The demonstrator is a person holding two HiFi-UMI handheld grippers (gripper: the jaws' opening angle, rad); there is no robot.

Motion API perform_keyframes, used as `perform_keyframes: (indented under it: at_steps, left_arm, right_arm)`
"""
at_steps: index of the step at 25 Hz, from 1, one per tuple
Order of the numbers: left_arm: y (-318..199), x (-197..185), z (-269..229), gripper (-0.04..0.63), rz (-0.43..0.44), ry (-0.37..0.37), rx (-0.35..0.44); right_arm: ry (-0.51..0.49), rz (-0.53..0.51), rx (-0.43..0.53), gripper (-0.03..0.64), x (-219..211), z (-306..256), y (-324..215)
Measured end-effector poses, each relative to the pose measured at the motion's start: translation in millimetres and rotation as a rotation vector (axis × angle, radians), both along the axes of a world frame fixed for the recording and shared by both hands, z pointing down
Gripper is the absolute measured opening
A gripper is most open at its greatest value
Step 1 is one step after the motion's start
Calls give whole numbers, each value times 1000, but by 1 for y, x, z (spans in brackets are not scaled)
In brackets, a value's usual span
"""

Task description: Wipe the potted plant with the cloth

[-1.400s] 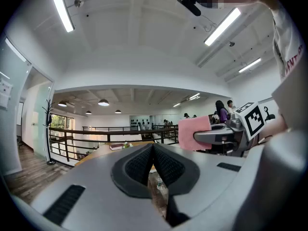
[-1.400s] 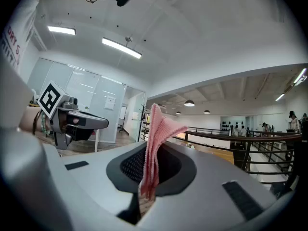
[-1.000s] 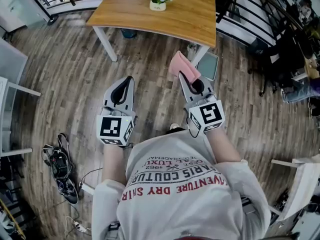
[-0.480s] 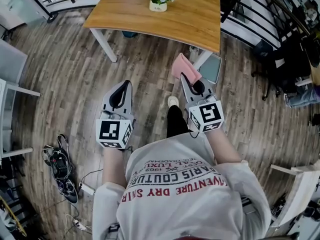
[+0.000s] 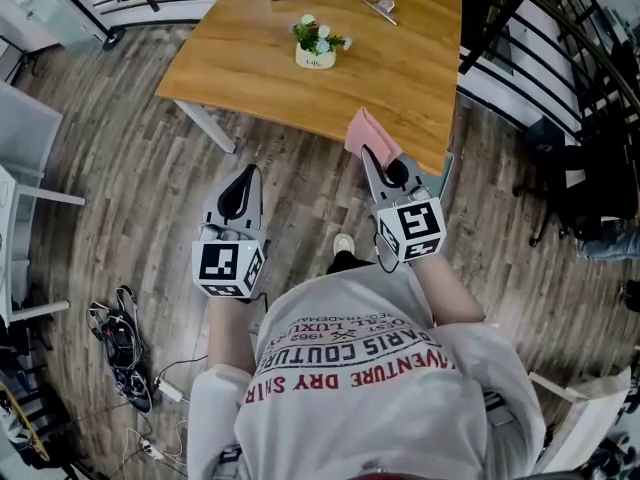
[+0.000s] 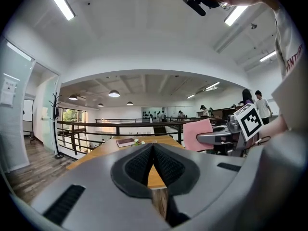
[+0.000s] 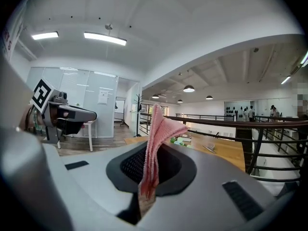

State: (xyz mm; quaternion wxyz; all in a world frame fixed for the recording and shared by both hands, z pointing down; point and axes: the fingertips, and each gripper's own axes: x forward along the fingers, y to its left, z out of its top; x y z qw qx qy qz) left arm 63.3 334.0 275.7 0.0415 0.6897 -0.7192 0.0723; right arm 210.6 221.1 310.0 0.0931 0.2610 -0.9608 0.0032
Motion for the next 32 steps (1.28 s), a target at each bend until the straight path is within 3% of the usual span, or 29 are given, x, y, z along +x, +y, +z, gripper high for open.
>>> perform_keyframes:
  at_steps: [6,14,22,27,32]
  left_arm:
    - [-93,-9,11,15,1,-23,-36]
    - [-170,-40,39,15,42,-16,-100]
    - [-263,-96,65,15,210,10,-112]
    - [-307,-119,99,15,354,33,-160]
    - [-334,-125,143,15,487,60,-212]
  right_arm:
    - [17,-5,-30,35,-14,13,-99]
    - [85,44,-93,37,-32,51,-176]
    - [159,203,-195,37,-66,94,-244]
    - [318,288,-224,37,-80,144,-274]
    - [410,301,-284,37,-99,195,-290]
